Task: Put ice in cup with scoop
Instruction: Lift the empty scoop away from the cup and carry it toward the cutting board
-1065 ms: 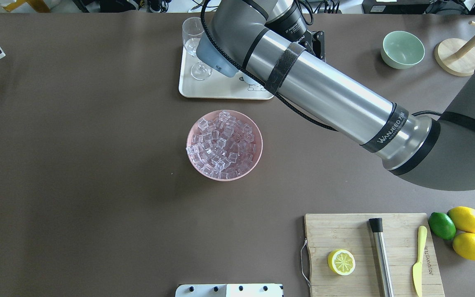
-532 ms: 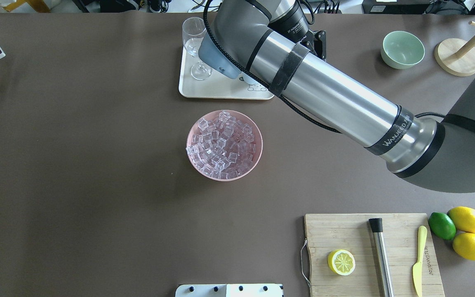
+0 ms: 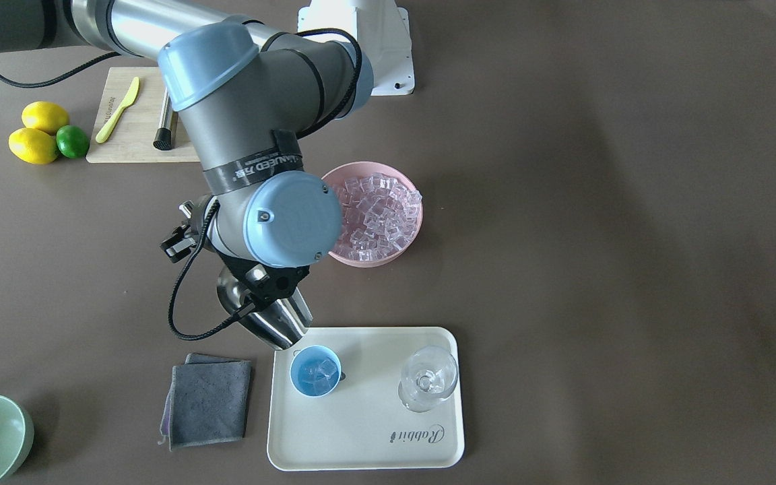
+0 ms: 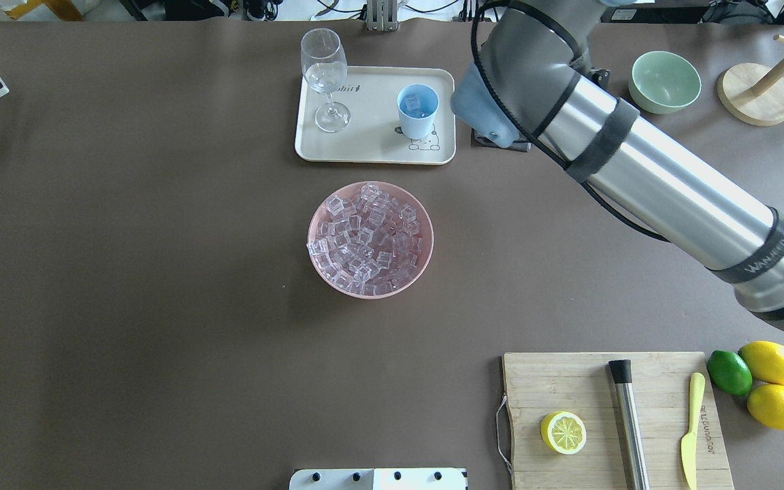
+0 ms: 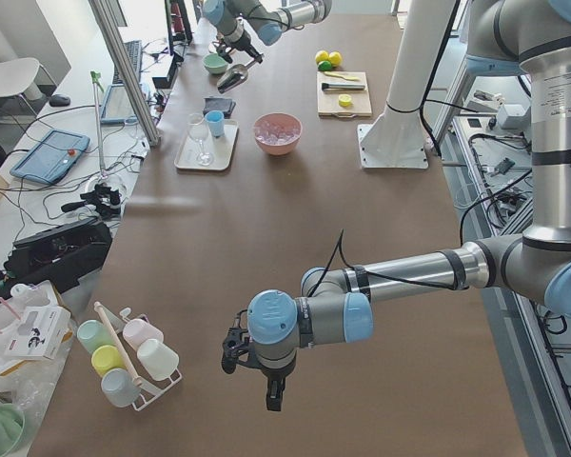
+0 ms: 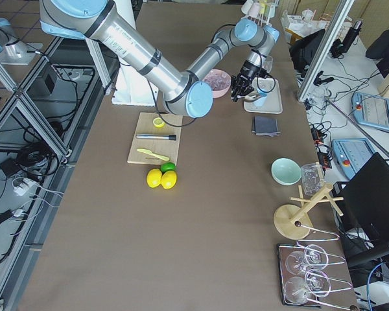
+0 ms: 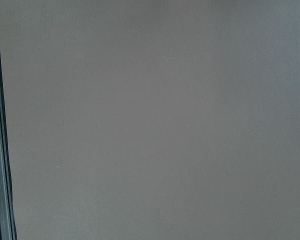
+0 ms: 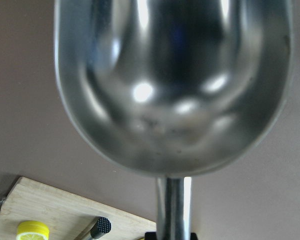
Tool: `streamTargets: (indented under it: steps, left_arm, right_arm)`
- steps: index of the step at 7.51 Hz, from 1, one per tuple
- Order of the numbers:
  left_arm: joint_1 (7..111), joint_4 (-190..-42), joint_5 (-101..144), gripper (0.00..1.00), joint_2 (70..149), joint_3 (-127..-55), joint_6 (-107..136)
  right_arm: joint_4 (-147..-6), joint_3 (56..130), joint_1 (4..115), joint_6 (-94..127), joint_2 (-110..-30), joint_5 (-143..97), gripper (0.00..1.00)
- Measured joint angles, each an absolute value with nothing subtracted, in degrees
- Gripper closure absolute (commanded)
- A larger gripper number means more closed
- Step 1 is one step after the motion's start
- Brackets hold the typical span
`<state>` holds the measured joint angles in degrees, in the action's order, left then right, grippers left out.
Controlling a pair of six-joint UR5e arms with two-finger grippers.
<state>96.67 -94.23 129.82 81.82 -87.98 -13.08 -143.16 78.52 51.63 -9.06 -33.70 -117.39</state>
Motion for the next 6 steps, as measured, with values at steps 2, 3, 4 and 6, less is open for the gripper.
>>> streamTargets:
  steps: [2, 3, 4, 6]
  left_arm:
    - [96.68, -94.18, 129.81, 0.02, 81.83, -87.98, -13.09]
    - [96.68, -94.17, 129.82, 0.02, 81.83, -87.98, -13.09]
    - [96.68, -94.18, 129.81, 0.02, 81.83, -88.01, -13.09]
    - [96.68, -94.18, 129.81, 0.02, 81.83, -88.03, -13.06]
  right_arm:
    - [-140.69, 100.37, 52.73, 3.24, -50.17, -119.23, 1.00]
    - [-139.07, 105.70, 53.90, 7.66, -55.95, -122.44, 1.00]
    - [-138.34, 107.80, 54.75, 11.63, -58.92, -124.89, 1.00]
    - [-137.83, 108.83, 55.49, 17.57, -61.81, -128.72, 1.00]
